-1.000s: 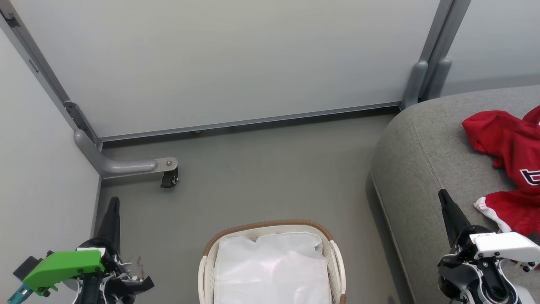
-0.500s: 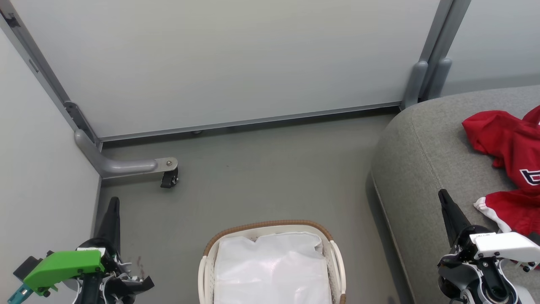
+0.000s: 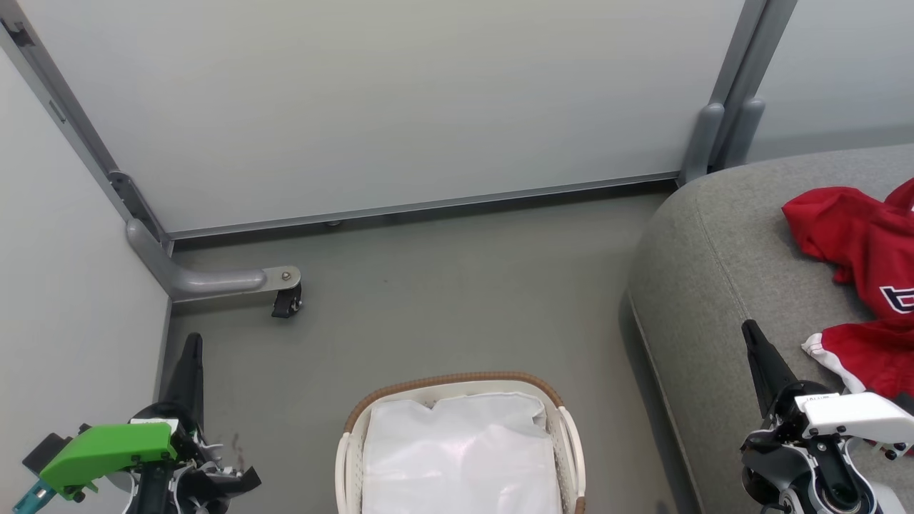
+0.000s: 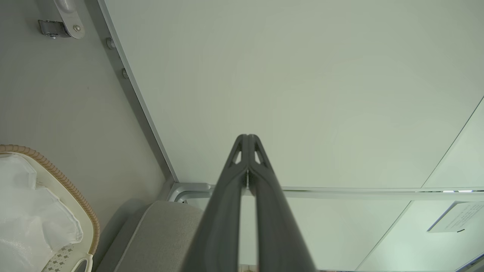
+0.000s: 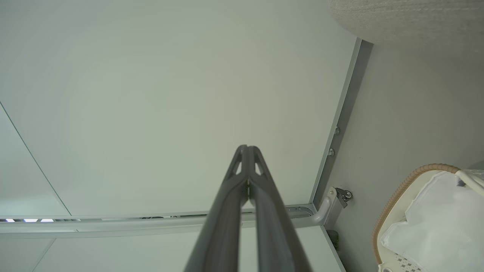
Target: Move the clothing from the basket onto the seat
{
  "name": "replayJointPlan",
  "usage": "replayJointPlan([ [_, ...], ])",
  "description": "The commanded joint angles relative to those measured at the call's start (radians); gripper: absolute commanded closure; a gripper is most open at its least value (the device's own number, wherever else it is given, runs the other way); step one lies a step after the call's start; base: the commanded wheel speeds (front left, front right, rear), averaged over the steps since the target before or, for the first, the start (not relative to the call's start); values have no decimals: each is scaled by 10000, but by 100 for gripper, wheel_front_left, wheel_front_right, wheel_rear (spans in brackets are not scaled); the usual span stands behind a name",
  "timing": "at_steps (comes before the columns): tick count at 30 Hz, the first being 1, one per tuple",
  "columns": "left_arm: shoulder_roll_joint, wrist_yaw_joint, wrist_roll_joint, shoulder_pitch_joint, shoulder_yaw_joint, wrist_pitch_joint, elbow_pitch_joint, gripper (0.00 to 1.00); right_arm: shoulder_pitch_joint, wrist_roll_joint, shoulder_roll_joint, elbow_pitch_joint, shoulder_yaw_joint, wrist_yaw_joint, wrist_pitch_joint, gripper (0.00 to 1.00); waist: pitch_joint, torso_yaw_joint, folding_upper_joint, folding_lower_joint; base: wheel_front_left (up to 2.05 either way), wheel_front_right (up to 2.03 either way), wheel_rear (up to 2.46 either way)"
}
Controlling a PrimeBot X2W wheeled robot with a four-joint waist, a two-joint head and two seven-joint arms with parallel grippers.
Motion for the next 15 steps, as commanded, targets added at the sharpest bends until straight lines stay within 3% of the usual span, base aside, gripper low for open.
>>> replayJointPlan([
  [1,66,-65,-32,-109,19,35,-15,100,-76,35,-63,-24,-22,-3,13,100,0,0,0,0,0,0,0],
  [15,66,-65,-32,-109,19,35,-15,100,-76,35,-63,-24,-22,-3,12,100,0,0,0,0,0,0,0],
])
